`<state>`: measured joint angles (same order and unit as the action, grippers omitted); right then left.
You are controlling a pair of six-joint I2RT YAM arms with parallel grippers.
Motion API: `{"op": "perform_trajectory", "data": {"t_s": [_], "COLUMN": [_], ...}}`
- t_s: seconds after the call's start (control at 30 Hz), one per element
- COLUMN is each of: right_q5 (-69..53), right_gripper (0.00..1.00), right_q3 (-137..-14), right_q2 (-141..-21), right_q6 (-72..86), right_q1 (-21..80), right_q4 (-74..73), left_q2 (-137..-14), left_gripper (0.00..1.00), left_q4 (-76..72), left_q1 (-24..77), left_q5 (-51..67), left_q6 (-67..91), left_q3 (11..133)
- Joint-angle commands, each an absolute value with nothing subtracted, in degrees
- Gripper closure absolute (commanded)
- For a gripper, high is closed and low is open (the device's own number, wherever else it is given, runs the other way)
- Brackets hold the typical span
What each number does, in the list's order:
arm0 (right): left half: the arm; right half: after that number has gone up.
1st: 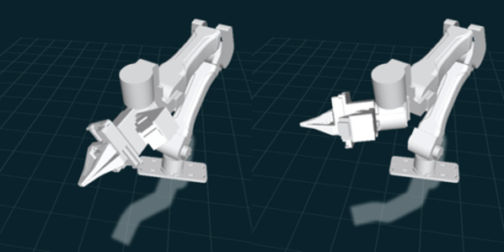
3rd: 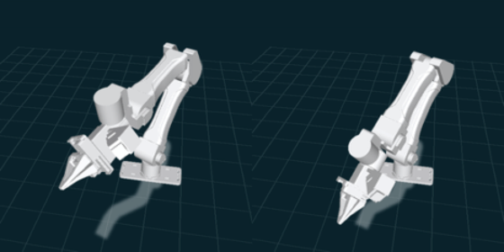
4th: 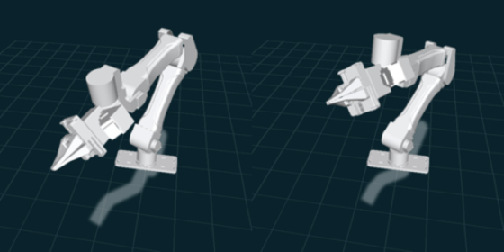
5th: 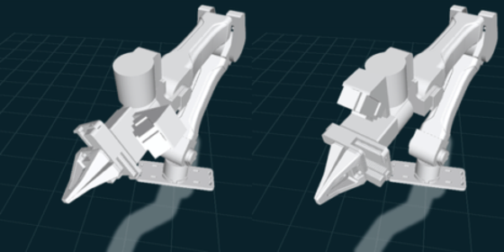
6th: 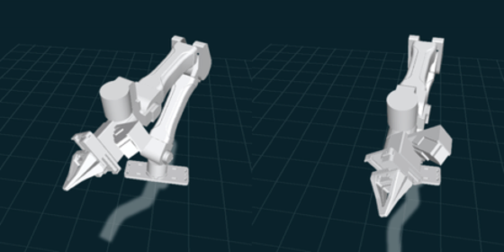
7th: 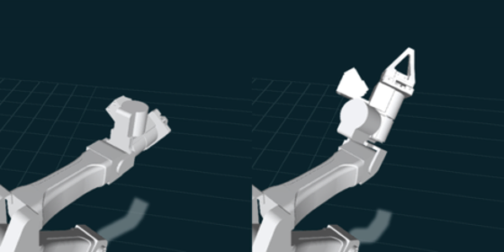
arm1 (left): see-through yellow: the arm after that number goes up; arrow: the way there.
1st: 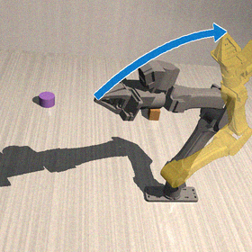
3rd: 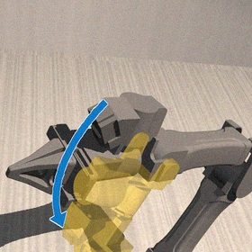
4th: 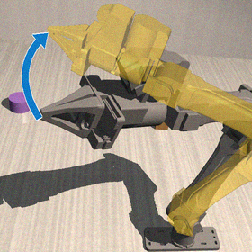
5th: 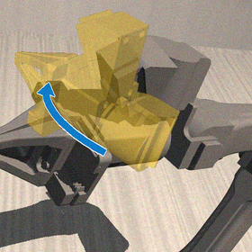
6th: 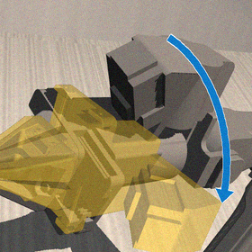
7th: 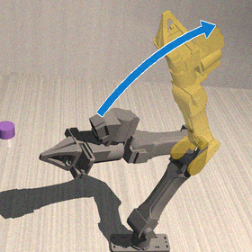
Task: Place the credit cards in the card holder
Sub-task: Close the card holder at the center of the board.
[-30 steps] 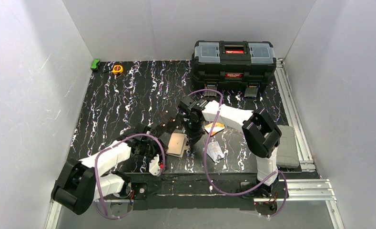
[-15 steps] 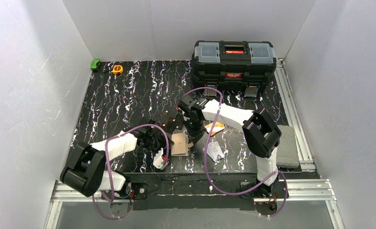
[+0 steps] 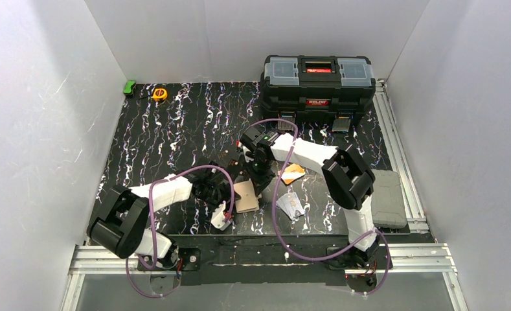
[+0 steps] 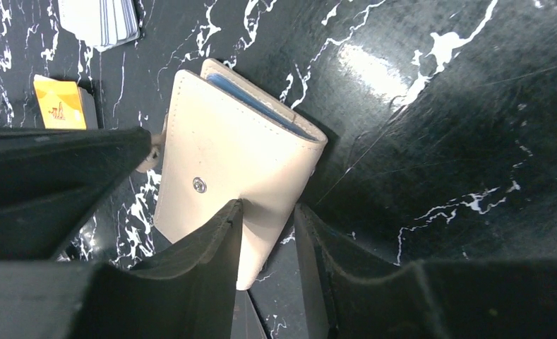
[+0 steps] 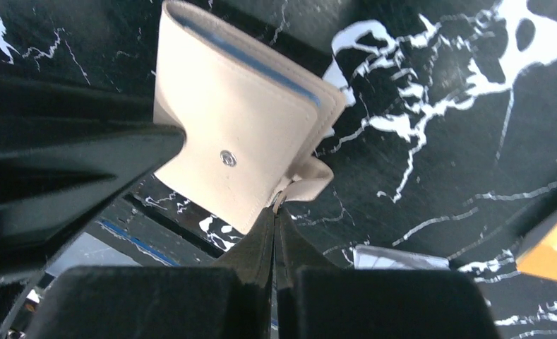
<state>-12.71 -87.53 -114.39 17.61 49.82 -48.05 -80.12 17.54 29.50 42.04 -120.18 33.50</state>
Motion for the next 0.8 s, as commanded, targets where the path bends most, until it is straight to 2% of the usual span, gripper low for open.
{"op": "perform_trajectory", "data": {"t_s": [0.0, 0.37, 0.77], "right_q5": [-16.02, -21.59, -24.00], "right_gripper": [0.99, 0.99, 0.99], "right_q3": [-91.41, -92.73, -90.53], "right_q2": [-117.14, -119.69, -115.46], "right_q6": [16.61, 17.90, 13.22], "right_q1": [49.16, 48.44, 48.25], "right_q4": [-45.76, -43.50, -44.67], "left_q2": [-80.76, -80.79, -80.20], "left_gripper": [0.69, 0.72, 0.74], "left_q4": [25.97, 27.77, 28.20], "left_q1": [30.01, 30.66, 30.85], "left_q5": [43.33, 43.21, 42.73], "left_q6": [-140.07, -140.36, -139.93], "left_q3": [32.89, 32.47, 31.11]}}
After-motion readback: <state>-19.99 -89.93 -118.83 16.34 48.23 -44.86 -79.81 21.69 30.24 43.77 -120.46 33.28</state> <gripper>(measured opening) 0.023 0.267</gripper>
